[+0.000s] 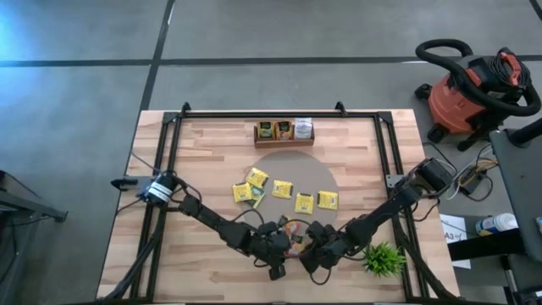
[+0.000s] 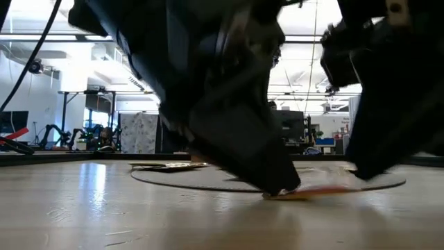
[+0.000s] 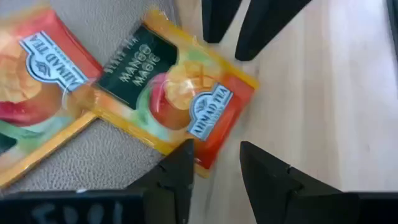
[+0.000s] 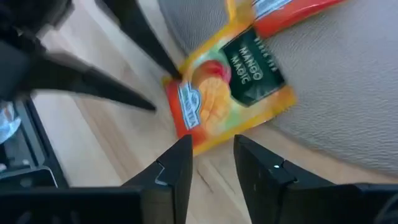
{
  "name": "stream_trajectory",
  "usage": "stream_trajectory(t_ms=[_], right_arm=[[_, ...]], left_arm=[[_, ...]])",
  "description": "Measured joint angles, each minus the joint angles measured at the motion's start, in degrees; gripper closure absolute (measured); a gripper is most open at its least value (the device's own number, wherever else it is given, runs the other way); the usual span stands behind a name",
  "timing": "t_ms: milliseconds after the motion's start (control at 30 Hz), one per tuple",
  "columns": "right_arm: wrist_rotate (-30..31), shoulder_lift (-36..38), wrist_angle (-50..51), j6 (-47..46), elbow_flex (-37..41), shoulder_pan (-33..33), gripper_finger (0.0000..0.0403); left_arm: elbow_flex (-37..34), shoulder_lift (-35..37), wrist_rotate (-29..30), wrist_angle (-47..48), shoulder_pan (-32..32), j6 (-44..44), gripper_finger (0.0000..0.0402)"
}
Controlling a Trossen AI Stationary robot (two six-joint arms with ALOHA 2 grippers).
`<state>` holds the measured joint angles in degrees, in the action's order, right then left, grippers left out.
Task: Pick & Place Tea
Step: Put the bottom orange tea bag into the middle compartment of the wooden organizer
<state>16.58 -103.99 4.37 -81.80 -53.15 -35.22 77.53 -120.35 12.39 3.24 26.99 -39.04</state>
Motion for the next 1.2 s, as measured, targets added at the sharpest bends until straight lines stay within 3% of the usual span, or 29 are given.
stream_trajectory(t_ms=[300,767,1200], right_arm=[[5.81,4.05,11.84,-6.41,-0.01,0.09,0.0262],[4.13,0.42,7.05,-9.53,0.35,0.42,0.0243],[3.91,0.00,3.12,-3.72,0.46,0.50,0.0294]], left_arm=[[0.20,-2.08,-0.38,-1.67,0.00,-0.07,0.0273],[0.00,-2.45,-0.97,-6.09,0.00,-0.16,0.0273],[0.03,-3.74,-0.51,-9.65,-0.37,-0.03,0.0273]])
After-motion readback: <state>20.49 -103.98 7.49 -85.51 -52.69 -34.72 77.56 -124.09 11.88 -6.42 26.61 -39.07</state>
